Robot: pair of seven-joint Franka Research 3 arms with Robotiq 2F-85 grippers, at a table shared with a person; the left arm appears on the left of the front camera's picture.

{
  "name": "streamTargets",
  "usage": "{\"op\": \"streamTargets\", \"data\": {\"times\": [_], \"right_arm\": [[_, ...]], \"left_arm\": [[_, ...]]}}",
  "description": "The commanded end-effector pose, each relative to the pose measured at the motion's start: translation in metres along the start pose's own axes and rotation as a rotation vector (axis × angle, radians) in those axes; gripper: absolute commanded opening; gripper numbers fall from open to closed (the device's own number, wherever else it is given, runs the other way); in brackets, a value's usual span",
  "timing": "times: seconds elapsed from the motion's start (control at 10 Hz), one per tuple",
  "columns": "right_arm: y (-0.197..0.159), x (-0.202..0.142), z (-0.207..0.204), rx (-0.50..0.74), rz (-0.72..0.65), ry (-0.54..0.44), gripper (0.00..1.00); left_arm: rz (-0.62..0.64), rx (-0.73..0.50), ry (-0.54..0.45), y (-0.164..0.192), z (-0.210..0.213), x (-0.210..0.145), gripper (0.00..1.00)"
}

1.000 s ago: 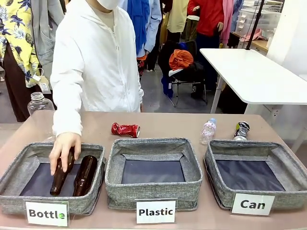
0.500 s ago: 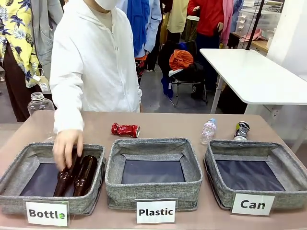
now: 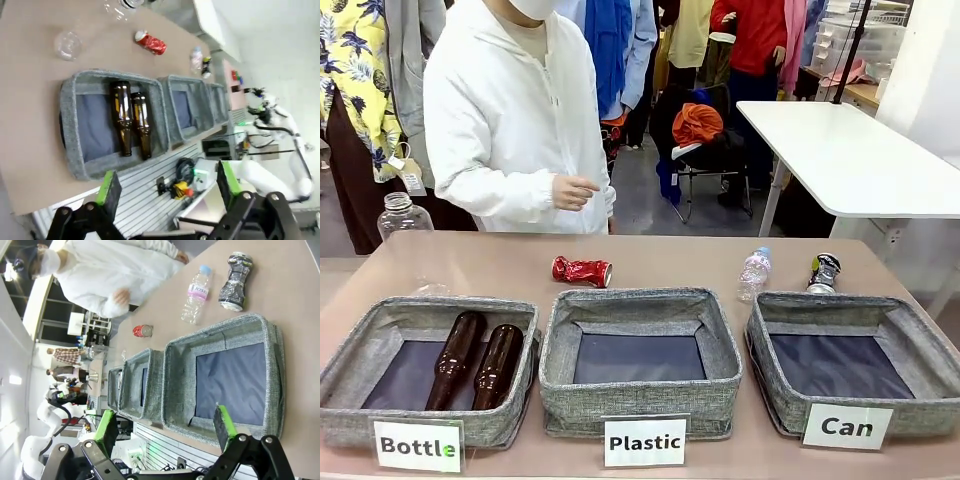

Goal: Sort the can waste into the basket.
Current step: Pick up the can waste from the table and place it in the right Fabric basket.

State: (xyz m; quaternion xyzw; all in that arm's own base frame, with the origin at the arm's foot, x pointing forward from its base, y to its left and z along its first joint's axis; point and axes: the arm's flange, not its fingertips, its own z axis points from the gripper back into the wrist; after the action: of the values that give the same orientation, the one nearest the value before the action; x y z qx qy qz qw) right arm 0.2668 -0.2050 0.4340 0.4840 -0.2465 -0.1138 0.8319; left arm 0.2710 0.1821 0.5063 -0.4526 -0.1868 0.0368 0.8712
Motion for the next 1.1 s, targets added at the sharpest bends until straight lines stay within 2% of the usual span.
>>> {"op": "streamTargets", "data": {"times": [0.0,0.3,0.6,0.9,1.0], "right_arm": [[-0.001,0.003,0.001,0.02,0.026,-0.015,1.0],[-0.001,0.003,0.001,0.02,0.026,-0.015,1.0],[-0.001,0.003,0.001,0.02,0.026,-0.015,1.0],[-0.001,0.003,0.001,0.02,0.026,-0.015,1.0],[-0.001,0.003,0.001,0.02,0.026,-0.015,1.0]], "left_arm": [[-0.033,0.16,0.068,-0.046,-0.048,0.021,1.0],[-0.162,0.425,0.209,-0.104,-0.123,0.056,1.0],[-0.325,0.678,0.344,-0.157,-0.229,0.074,1.0],[-0.476,0.755,0.571,-0.197,-0.37,0.082,1.0],[-0.482,0.763,0.581,-0.201,-0.4,0.08,1.0]]}}
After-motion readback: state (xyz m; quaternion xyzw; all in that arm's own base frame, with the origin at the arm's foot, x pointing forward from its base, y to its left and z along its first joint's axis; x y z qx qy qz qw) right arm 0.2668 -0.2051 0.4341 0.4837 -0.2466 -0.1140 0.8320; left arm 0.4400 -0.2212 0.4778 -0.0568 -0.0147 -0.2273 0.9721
